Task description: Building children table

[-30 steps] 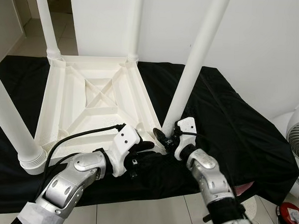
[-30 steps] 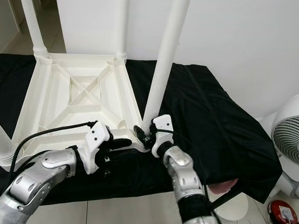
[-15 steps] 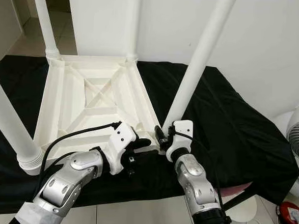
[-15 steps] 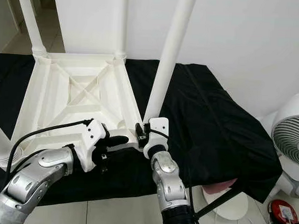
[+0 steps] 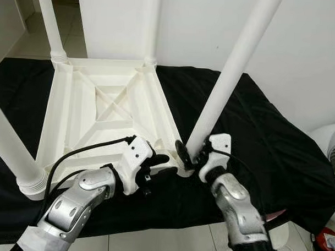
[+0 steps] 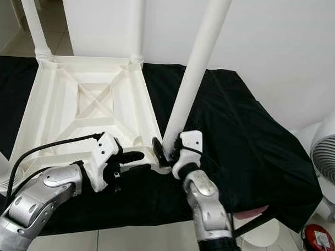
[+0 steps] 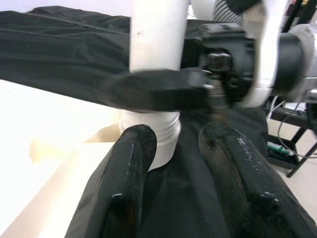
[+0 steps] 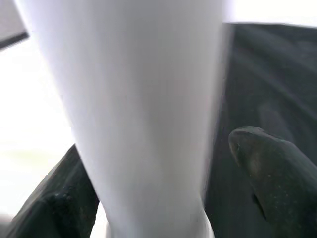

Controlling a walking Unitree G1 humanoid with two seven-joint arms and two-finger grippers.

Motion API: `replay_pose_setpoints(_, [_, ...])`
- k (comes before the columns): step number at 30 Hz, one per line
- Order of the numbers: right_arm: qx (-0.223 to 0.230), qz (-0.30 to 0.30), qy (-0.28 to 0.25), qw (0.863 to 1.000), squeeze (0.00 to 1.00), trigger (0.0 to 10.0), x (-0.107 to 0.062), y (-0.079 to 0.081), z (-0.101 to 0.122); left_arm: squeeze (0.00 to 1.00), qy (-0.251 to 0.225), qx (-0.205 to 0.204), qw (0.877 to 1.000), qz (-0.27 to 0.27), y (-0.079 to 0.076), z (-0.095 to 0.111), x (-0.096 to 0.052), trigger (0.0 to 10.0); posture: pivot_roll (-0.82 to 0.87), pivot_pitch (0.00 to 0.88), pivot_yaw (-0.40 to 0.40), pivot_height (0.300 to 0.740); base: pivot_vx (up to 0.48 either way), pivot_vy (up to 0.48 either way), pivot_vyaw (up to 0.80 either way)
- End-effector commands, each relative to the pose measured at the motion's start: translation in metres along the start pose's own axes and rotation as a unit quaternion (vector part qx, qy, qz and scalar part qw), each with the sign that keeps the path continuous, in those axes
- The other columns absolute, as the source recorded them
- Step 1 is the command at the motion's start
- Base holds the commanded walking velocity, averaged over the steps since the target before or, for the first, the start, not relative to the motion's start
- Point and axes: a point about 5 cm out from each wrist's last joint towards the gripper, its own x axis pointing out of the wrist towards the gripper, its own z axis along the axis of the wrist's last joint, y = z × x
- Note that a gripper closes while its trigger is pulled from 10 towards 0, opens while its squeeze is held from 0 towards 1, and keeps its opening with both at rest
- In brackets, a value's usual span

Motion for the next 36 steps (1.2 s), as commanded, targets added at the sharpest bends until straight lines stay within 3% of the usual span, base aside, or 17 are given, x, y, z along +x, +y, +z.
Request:
replay_pose_setpoints(1, [0.003,0.020,0.006,1.000,0.00,10.0,-0.006,-0.003,-0.001,0.00,0.001,0.007,1.000,-0.017,-0.003,0.000,0.000,10.0,0.07,0.018,-0.107,0.740,0.000,0.000,0.00])
replay_pose_setpoints(6, [-0.040,0.098,0.016,0.994,0.00,10.0,-0.007,-0.012,0.000,0.00,0.001,0.008,1.000,-0.022,-0.003,0.001,0.001,10.0,0.06,0.021,-0.097,0.740,0.000,0.000,0.00])
replay_pose_setpoints(8, [-0.040,0.098,0.016,0.994,0.00,10.0,-0.007,-0.012,0.000,0.00,0.001,0.008,1.000,-0.022,-0.003,0.001,0.001,10.0,0.06,0.021,-0.097,0.740,0.000,0.000,0.00])
replay_pose_setpoints(17, [-0.079,0.167,0.033,0.982,0.00,10.0,0.020,-0.016,0.000,0.00,-0.003,0.010,1.000,-0.023,-0.002,0.004,0.003,10.0,0.07,0.020,-0.097,0.740,0.000,0.000,0.00])
replay_pose_setpoints(18, [-0.082,0.173,0.038,0.981,0.00,4.5,0.023,-0.016,-0.001,0.00,-0.003,0.010,1.000,-0.022,-0.001,0.004,0.003,10.0,0.07,0.020,-0.097,0.740,0.000,0.000,0.00])
replay_pose_setpoints(20, [-0.084,0.182,0.041,0.979,0.00,4.5,0.025,-0.016,-0.002,0.00,-0.004,0.010,1.000,-0.020,-0.001,0.004,0.003,10.0,0.07,0.023,-0.101,0.740,0.000,0.000,0.00])
replay_pose_setpoints(21, [-0.087,0.192,0.045,0.976,0.00,0.0,0.027,-0.016,-0.003,0.00,-0.005,0.010,1.000,-0.018,-0.001,0.005,0.003,10.0,0.07,0.025,-0.103,0.740,0.000,0.000,0.00])
replay_pose_setpoints(32, [-0.084,0.210,0.059,0.972,0.00,0.0,0.029,-0.021,-0.009,0.00,-0.009,0.008,1.000,-0.009,0.000,0.006,0.003,10.0,0.07,0.031,-0.110,0.740,0.000,0.000,0.00])
replay_pose_setpoints(33, [-0.084,0.206,0.059,0.973,0.00,5.0,0.028,-0.022,-0.009,0.00,-0.010,0.008,1.000,-0.010,0.000,0.006,0.003,10.0,0.07,0.033,-0.107,0.740,0.000,0.000,0.00])
replay_pose_setpoints(34, [-0.084,0.206,0.059,0.973,0.00,5.0,0.028,-0.022,-0.009,0.00,-0.010,0.008,1.000,-0.010,0.000,0.006,0.003,10.0,0.07,0.033,-0.107,0.740,0.000,0.000,0.00])
replay_pose_setpoints(35, [-0.083,0.201,0.057,0.974,0.00,10.0,0.029,-0.023,-0.009,0.00,-0.011,0.008,1.000,-0.011,0.000,0.006,0.004,10.0,0.07,0.033,-0.107,0.740,0.000,0.000,0.00])
replay_pose_setpoints(36, [-0.083,0.201,0.057,0.974,0.00,10.0,0.029,-0.023,-0.009,0.00,-0.011,0.008,1.000,-0.011,0.000,0.006,0.004,10.0,0.07,0.033,-0.107,0.740,0.000,0.000,0.00])
